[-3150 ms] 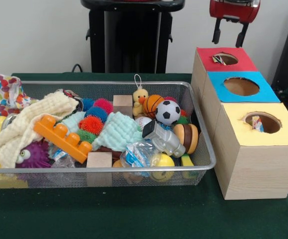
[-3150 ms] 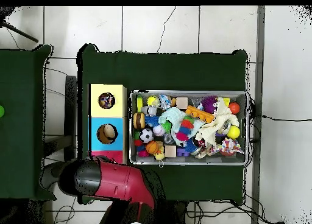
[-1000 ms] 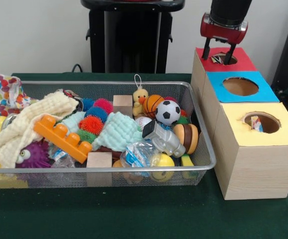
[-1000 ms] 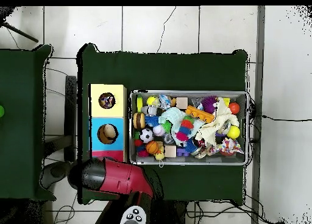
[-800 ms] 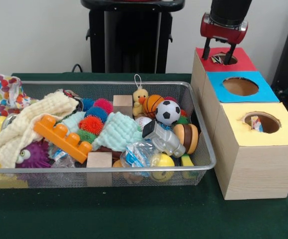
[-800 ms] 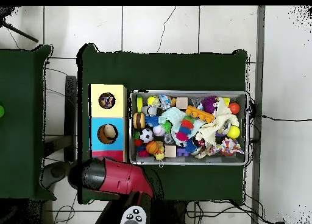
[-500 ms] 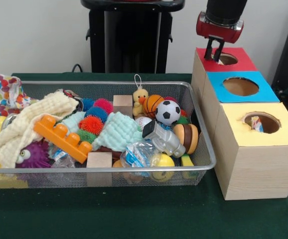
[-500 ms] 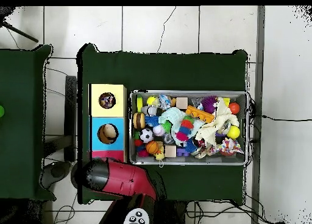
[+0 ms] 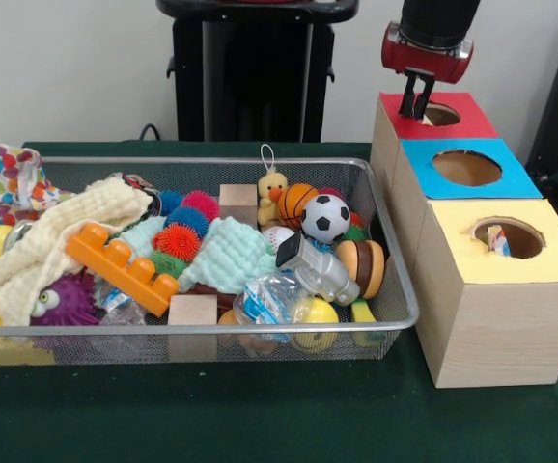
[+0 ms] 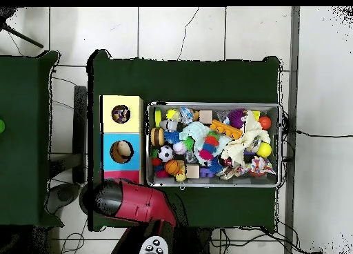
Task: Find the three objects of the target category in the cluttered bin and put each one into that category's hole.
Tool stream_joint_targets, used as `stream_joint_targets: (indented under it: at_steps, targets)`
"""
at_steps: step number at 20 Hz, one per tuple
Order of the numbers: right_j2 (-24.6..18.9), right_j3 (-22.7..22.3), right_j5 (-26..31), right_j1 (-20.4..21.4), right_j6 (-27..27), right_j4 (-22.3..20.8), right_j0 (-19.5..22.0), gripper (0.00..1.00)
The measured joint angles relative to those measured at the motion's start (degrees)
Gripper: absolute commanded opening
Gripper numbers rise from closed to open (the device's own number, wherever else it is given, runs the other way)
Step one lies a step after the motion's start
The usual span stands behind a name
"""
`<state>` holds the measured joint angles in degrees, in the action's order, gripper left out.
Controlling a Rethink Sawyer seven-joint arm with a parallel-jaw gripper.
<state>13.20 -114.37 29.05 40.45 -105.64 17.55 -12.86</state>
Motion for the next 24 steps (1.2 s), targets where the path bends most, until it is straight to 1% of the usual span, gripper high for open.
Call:
stream_joint_targets:
  at_steps: [6, 9, 11, 13, 14, 20, 22, 24]
  targets:
    - [-0.01, 0.07, 0.73, 0.27, 0.00, -0.01, 0.01, 0.00]
    - [0.00, 0.63, 3.43, 1.30, 0.00, -0.05, -0.01, 0.00]
    - [0.00, 1.24, 6.27, 2.32, 0.00, -0.06, -0.01, 0.00]
    - [0.01, 2.51, 11.39, 4.13, 0.00, -0.02, -0.01, 0.00]
    - [0.02, 2.88, 12.90, 4.63, 0.00, -0.01, -0.01, 0.00]
    - [0.03, 7.89, 29.58, 10.38, 0.00, 1.65, -0.01, 0.00]
    - [0.03, 9.52, 33.24, 11.61, 0.00, 2.36, -0.01, 0.00]
    - [0.04, 10.85, 35.68, 12.39, 0.00, 2.77, 0.01, 0.00]
